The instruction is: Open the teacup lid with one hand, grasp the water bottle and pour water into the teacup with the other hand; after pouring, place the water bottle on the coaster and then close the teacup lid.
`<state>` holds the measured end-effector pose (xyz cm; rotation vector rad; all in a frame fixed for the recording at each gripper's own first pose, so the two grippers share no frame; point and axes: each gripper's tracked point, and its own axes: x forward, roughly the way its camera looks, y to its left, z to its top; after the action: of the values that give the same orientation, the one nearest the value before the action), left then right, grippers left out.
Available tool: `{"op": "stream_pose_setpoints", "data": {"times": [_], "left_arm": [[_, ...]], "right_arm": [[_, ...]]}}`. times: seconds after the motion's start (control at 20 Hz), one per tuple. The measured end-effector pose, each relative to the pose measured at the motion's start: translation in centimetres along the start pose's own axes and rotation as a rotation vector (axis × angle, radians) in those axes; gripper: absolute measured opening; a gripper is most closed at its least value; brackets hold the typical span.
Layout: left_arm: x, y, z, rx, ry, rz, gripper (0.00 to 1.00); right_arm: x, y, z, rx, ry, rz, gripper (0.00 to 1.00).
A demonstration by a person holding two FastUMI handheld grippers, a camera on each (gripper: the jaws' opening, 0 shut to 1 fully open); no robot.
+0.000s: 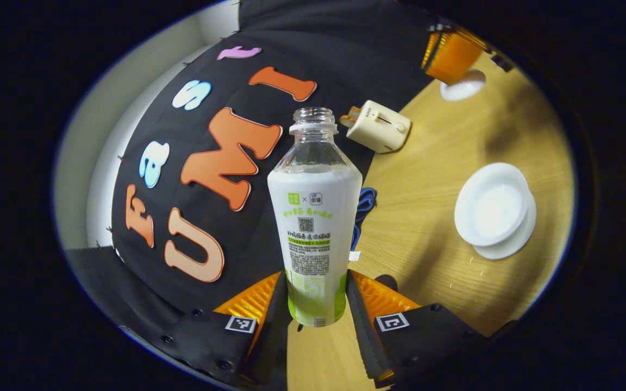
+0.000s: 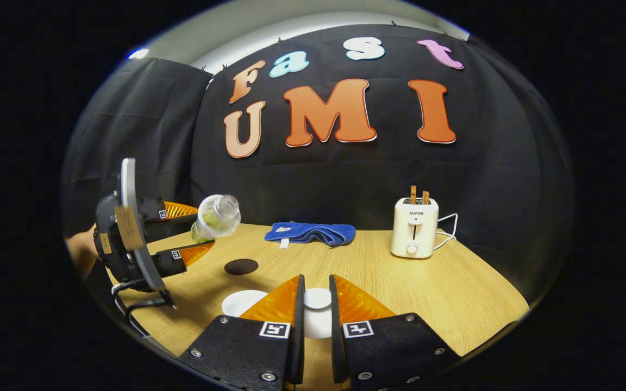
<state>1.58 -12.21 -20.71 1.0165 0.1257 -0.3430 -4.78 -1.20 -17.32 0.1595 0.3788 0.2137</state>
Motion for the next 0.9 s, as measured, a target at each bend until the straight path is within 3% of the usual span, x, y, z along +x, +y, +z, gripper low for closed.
{"op": "stream_pose_setpoints", "data": {"times": [0.25,0.45,0.6,0.65,0.8,0.9], "left_arm": [[1.4,5.2,1.3,-0.396,-0.070,0.087,0.65],[3.8,8.8,-1.2,-0.658,-0.050,0.144,0.65],[5.9,8.6,-3.0,-0.851,-0.024,0.110,0.61],[6.6,7.9,-3.8,-0.904,-0.008,0.093,0.65],[8.5,4.8,-6.1,-0.997,0.073,0.025,0.67],[9.1,2.2,-7.3,-1.043,0.124,-0.021,0.62]], "right_arm": [[0.9,1.7,0.6,-0.010,-0.004,0.020,0.21],[1.7,2.5,0.6,-0.013,-0.001,0.032,0.21],[1.9,2.9,0.6,-0.018,0.003,0.036,0.21],[2.0,3.0,0.6,-0.015,0.003,0.037,0.21],[2.4,3.6,0.7,0.000,0.000,0.054,0.21],[2.7,4.0,0.4,-0.004,0.008,0.062,0.21]]}}
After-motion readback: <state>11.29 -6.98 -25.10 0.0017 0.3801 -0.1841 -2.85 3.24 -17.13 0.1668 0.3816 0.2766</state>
